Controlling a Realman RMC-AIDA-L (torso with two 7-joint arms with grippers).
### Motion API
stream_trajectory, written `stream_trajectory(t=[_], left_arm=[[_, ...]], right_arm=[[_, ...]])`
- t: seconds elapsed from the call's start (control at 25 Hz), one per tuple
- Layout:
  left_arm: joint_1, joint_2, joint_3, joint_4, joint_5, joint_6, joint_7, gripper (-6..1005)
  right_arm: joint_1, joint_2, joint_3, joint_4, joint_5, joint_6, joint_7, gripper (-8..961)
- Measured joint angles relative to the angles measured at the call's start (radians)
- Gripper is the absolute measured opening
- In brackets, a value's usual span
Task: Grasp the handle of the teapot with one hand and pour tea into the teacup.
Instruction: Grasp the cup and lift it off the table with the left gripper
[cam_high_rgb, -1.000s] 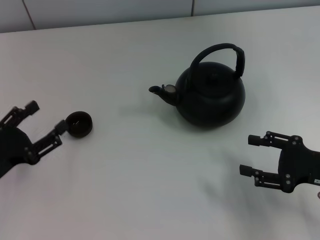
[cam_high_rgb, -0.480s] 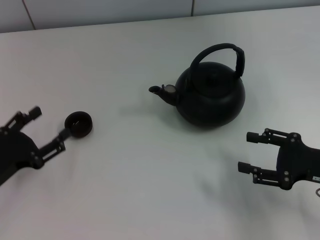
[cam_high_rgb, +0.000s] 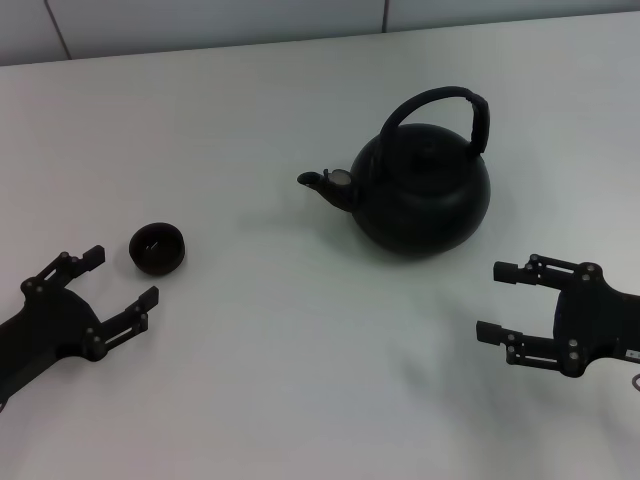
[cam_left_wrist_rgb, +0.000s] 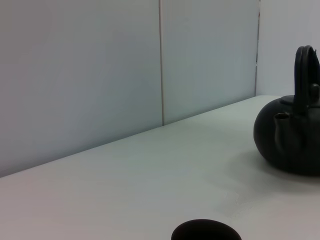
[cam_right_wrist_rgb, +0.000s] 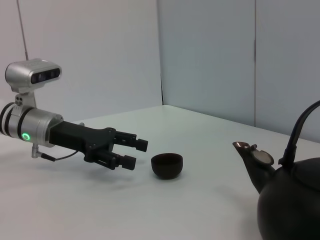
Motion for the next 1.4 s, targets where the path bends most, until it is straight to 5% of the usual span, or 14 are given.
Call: stream_trajectory(t=[0.72,1.4], left_arm=[[-0.117,-0.004,-0.001,-0.076,-0.007,-0.143,0.013,828],[-0.150,-0.005,0.000,-0.092,-0.003,-0.180,0.009,818]], right_arm=[[0.000,0.001,0.006,-0.012,0.000,-0.019,0.004,729],[-0.002,0.000,0.014,-0.014,0.000,-0.037,0.008,729]])
